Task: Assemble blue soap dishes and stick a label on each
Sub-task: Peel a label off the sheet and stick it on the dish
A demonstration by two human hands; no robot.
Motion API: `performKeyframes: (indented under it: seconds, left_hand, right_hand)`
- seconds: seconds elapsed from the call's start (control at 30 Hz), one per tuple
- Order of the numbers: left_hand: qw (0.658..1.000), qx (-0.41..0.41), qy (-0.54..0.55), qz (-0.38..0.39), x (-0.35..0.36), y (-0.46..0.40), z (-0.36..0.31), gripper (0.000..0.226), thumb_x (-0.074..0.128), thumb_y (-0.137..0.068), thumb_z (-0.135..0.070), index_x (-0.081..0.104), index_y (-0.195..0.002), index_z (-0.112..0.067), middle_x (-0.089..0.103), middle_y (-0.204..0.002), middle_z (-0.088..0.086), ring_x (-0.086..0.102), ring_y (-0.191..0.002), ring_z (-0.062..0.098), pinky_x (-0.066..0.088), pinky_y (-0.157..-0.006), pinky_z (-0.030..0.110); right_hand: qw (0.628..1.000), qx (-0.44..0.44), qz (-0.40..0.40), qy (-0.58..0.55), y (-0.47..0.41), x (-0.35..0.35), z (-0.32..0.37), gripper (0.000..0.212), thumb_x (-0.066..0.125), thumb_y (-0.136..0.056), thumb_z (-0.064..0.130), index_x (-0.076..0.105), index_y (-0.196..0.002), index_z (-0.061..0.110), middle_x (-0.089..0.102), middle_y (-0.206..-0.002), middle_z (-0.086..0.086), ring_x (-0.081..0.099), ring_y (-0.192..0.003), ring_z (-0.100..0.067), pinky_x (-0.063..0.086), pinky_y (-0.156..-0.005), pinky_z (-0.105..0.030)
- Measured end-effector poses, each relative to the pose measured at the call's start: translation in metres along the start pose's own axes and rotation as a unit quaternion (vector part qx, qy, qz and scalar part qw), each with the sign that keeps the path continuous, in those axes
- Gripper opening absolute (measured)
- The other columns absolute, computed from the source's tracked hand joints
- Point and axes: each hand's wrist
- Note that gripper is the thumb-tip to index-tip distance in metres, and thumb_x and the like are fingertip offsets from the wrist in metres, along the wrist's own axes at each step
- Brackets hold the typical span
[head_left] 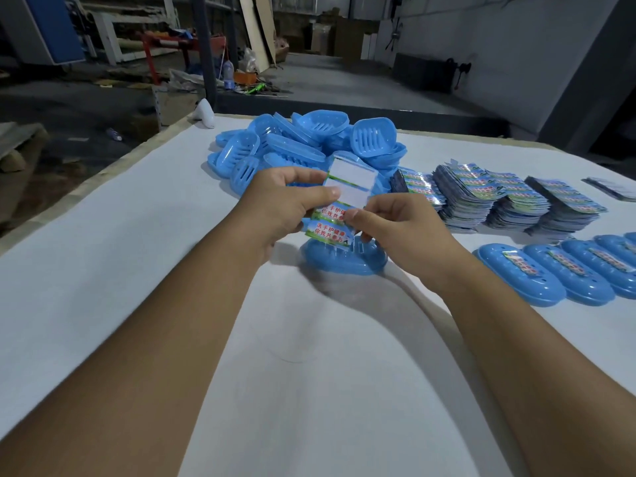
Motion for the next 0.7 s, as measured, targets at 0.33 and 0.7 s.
performKeyframes:
  seconds: [0.33,0.7]
  left_hand:
    - [0.994,0.053,-0.089,-0.023,0.0021,0.001,0.0022,0.024,0.078,-0.085,-0.009,0.072,-0.104,-0.023,0.074,-0.096,0.002,0.067,-0.058,-0.004,0.043,-0.046,0.006]
    - [0.992,0.07,-0.1,-0.014,0.0035,0.0017,0.0032,0.026,0.08,-0.083,-0.009,0.066,-0.098,-0.025,0.075,-0.074,-0.005,0.066,-0.058,-0.004,0.042,-0.045,0.008]
  right_hand:
    - [0.999,0.008,-0.046,0.006,-0.0014,-0.008,0.0003,0.028,0.062,-0.1,0.013,0.067,-0.073,0.008,0.061,-0.052,0.017,0.051,-0.046,0.005,0.039,-0.047,-0.007]
    - [0.992,0.018,-0.118,0.04,-0.0045,-0.007,-0.0039,0.016,0.077,-0.089,0.027,0.063,-0.096,0.028,0.067,-0.07,0.013,0.056,-0.056,0.004,0.046,-0.057,-0.016]
Point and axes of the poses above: each hand's wrist, its own y-axis away from the middle knuckle, its own x-axis out of the palm, z = x × y
